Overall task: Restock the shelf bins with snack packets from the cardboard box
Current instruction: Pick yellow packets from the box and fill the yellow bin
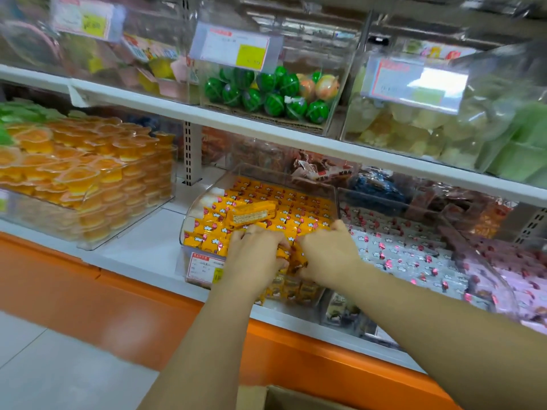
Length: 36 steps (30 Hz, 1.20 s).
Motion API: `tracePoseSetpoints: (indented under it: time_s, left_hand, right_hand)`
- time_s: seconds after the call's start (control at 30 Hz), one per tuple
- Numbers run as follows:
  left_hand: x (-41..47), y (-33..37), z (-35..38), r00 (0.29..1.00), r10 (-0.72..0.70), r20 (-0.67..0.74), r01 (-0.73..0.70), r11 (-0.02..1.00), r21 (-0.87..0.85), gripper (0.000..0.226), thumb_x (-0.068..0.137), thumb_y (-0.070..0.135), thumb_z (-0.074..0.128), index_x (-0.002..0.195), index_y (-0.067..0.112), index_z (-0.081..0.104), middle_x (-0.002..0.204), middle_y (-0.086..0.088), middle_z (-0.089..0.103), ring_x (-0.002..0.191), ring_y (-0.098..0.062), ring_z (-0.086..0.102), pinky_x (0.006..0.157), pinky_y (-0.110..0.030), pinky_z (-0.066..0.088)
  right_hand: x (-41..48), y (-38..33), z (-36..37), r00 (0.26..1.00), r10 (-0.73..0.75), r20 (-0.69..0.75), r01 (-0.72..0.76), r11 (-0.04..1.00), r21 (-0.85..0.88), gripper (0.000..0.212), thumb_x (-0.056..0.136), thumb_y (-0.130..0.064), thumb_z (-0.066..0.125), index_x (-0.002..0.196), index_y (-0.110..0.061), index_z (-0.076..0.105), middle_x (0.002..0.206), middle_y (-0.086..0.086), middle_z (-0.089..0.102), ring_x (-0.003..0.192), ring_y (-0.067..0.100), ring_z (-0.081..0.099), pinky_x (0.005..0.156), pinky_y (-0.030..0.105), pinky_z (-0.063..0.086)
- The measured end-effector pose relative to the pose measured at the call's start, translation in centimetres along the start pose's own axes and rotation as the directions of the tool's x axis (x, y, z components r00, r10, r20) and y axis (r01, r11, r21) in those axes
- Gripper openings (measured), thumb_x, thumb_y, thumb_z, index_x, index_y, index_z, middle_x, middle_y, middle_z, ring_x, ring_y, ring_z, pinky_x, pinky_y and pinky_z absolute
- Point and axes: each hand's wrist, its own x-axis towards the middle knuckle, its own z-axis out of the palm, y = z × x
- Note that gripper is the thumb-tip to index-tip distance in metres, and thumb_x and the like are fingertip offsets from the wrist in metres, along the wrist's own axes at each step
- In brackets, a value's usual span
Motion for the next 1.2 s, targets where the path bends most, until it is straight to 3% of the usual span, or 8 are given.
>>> tracePoseSetpoints:
  time_s: [0.23, 0.43, 0.67, 0.8, 0.93, 1.0, 1.1, 1.2]
  left_hand:
    - [-0.2, -3.3, -2.9, 0.897, -0.137, -0.420, 0.105, 0.989, -0.100, 0.038, 0.086, 0.038, 0.065, 0.123, 0.033, 0.057, 0.129, 0.007, 0.054, 0.123, -0.018, 0.045, 0.099, -0.039, 0.035]
    - [0.1, -4.6, -2.0, 0.895, -0.269, -0.356, 0.293, 0.956, 0.016, 0.045, 0.092, 0.049, 0.052, 0.135, 0.036, 0.045, 0.120, 0.002, 0.063, 0.117, -0.022, 0.050, 0.088, -0.034, 0.034]
    - [0.8, -4.3, -1.3, 0.852, -0.293, -0.434, 0.298, 0.953, -0.060, 0.025, 0.090, 0.048, 0.057, 0.108, 0.032, 0.053, 0.091, 0.002, 0.068, 0.098, -0.023, 0.059, 0.084, -0.035, 0.034]
    - [0.3, -3.9, -1.1, 0.837, -0.277, -0.472, 0.237, 0.961, -0.145, 0.015, 0.088, 0.037, 0.063, 0.091, 0.029, 0.051, 0.083, 0.006, 0.065, 0.086, -0.020, 0.061, 0.077, -0.031, 0.033]
    - [0.1, -3.2, -1.9, 0.764, -0.113, -0.635, -0.014, 0.981, -0.192, 0.021, 0.078, 0.023, 0.075, 0.082, 0.024, 0.055, 0.083, 0.011, 0.061, 0.072, -0.017, 0.060, 0.053, -0.027, 0.042]
    - [-0.1, -2.7, -2.2, 0.710, 0.038, -0.703, -0.146, 0.985, -0.095, 0.025, 0.072, 0.018, 0.079, 0.079, 0.020, 0.055, 0.092, 0.009, 0.067, 0.074, -0.017, 0.063, 0.053, -0.026, 0.043]
    - [-0.4, -2.2, -1.8, 0.680, 0.168, -0.714, -0.256, 0.966, -0.016, 0.028, 0.070, 0.015, 0.081, 0.078, 0.019, 0.055, 0.100, 0.006, 0.069, 0.081, -0.016, 0.064, 0.062, -0.022, 0.041]
    - [-0.5, -1.8, -1.1, 0.659, 0.245, -0.711, -0.350, 0.937, -0.001, 0.034, 0.069, 0.018, 0.082, 0.085, 0.021, 0.052, 0.103, 0.005, 0.069, 0.087, -0.014, 0.061, 0.067, -0.020, 0.042]
  right_hand:
    - [-0.8, 2.6, -1.9, 0.994, 0.017, -0.112, 0.001, 0.986, 0.165, 0.056, 0.079, -0.066, 0.058, 0.122, -0.032, 0.051, 0.112, -0.009, 0.063, 0.110, 0.016, 0.054, 0.102, 0.036, 0.028]
    - [-1.2, 2.1, -2.1, 0.980, -0.017, -0.199, 0.060, 0.975, 0.213, 0.031, 0.089, -0.052, 0.053, 0.112, -0.032, 0.058, 0.105, -0.012, 0.064, 0.104, 0.013, 0.054, 0.102, 0.033, 0.025]
    - [-0.6, 1.7, -2.7, 0.965, 0.028, -0.261, 0.064, 0.939, 0.337, 0.021, 0.092, -0.043, 0.053, 0.107, -0.031, 0.061, 0.093, -0.016, 0.065, 0.094, 0.008, 0.057, 0.095, 0.031, 0.029]
    - [-0.4, 1.7, -2.7, 0.977, 0.072, -0.201, 0.041, 0.861, 0.507, 0.014, 0.092, -0.033, 0.056, 0.100, -0.026, 0.065, 0.083, -0.016, 0.058, 0.080, 0.006, 0.055, 0.090, 0.031, 0.044]
    - [-0.5, 1.6, -3.1, 0.972, 0.210, -0.104, -0.038, 0.578, 0.815, 0.017, 0.095, -0.033, 0.051, 0.104, -0.021, 0.060, 0.091, -0.009, 0.064, 0.079, 0.008, 0.062, 0.072, 0.022, 0.051]
    - [-0.4, 1.8, -3.9, 0.955, 0.291, 0.060, -0.123, 0.202, 0.972, 0.031, 0.096, -0.041, 0.045, 0.111, -0.016, 0.056, 0.097, 0.001, 0.067, 0.080, 0.018, 0.067, 0.073, 0.031, 0.056]
    - [-0.1, 2.2, -5.0, 0.918, 0.273, 0.288, -0.194, -0.325, 0.926, 0.036, 0.092, -0.046, 0.050, 0.097, -0.012, 0.058, 0.093, 0.012, 0.067, 0.080, 0.027, 0.066, 0.068, 0.034, 0.054]
    - [-0.2, 2.4, -4.8, 0.904, 0.261, 0.338, -0.208, -0.422, 0.882, 0.031, 0.089, -0.035, 0.061, 0.099, -0.006, 0.061, 0.079, 0.009, 0.062, 0.070, 0.019, 0.060, 0.060, 0.026, 0.049]
